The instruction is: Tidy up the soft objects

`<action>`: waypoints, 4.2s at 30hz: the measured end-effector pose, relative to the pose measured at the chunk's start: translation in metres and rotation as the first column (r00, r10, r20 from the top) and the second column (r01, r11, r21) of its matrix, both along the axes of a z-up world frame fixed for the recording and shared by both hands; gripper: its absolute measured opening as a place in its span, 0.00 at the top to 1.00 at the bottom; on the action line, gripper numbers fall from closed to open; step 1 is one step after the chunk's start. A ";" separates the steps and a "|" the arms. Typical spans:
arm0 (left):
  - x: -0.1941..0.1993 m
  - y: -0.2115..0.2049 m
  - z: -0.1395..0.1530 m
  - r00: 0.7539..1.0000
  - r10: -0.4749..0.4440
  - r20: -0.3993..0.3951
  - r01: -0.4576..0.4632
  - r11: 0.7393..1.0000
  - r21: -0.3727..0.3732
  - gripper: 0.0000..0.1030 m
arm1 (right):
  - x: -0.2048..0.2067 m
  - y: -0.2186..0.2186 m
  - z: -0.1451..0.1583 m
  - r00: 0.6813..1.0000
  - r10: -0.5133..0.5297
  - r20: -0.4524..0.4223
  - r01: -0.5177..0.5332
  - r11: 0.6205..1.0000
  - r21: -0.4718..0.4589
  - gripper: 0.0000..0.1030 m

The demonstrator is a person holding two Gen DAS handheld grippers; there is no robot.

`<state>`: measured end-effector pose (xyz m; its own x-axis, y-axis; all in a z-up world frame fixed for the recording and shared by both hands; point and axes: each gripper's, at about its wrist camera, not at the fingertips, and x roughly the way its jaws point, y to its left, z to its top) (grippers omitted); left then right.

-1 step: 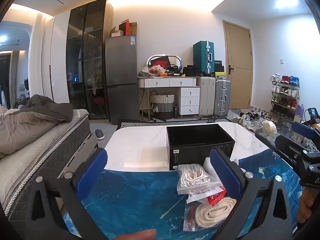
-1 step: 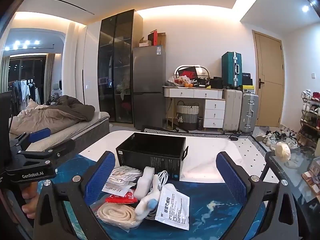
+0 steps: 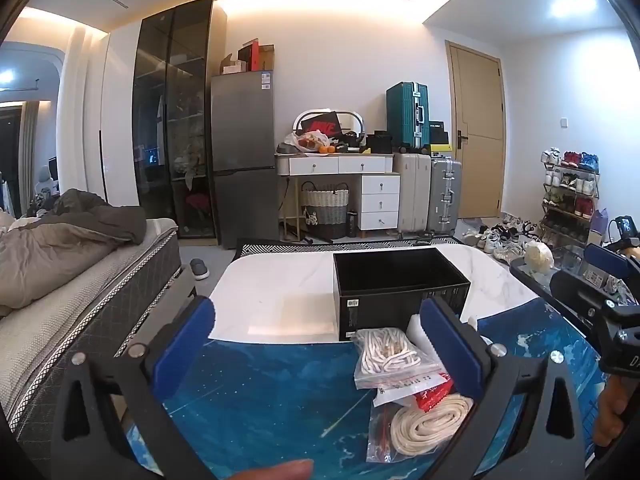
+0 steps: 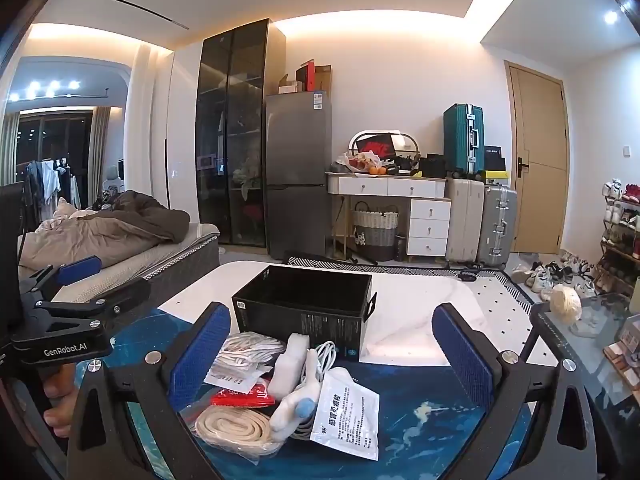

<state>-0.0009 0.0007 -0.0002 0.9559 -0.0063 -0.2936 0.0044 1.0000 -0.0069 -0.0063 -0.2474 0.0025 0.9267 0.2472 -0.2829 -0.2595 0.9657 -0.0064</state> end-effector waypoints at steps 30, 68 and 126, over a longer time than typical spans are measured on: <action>-0.002 0.003 -0.003 1.000 -0.001 -0.018 0.001 1.000 0.010 0.00 | 0.001 -0.004 0.004 1.000 -0.013 0.012 0.013 1.000 -0.008 0.00; -0.003 0.003 0.005 0.999 -0.037 -0.003 0.037 0.999 -0.013 0.00 | -0.010 -0.010 0.018 0.999 -0.027 0.029 0.027 1.000 0.005 0.00; 0.133 -0.046 -0.046 0.695 -0.261 -0.670 0.243 0.962 -0.123 0.02 | 0.129 0.005 -0.031 0.777 -0.040 -0.628 -0.084 0.983 -0.166 0.08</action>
